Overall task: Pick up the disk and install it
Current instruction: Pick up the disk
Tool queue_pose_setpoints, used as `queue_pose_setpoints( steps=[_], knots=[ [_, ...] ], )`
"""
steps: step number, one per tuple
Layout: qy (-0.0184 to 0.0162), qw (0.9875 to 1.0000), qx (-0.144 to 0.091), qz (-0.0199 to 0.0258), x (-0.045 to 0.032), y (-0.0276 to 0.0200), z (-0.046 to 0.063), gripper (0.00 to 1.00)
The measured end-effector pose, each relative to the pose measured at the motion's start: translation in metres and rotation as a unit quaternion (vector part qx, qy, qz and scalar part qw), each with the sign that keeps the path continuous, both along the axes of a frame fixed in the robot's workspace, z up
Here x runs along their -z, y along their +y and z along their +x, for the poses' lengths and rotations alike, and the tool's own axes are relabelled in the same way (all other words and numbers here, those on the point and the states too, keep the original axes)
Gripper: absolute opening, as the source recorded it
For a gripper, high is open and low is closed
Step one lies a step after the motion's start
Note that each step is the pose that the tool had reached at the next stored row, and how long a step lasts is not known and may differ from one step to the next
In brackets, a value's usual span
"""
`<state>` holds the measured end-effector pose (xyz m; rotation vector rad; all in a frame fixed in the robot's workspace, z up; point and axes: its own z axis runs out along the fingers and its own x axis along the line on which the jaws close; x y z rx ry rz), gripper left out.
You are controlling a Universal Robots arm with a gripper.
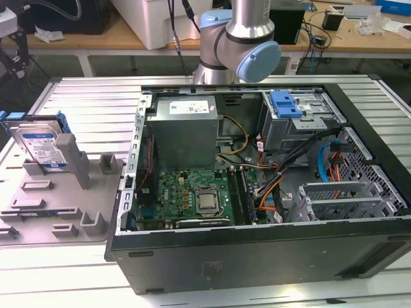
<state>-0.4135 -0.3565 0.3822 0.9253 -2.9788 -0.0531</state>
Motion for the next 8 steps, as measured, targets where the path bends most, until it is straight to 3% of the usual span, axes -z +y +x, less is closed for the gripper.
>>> queue_pose_setpoints(
  steps=[4, 8],
  knots=[
    [0.0000, 0.9992, -0.041, 0.0000, 0.0013, 0.0000, 0.0000, 0.56],
    [0.0000, 0.9966, -0.082, 0.0000, 0.0025, 0.0000, 0.0000, 0.56]
  ],
)
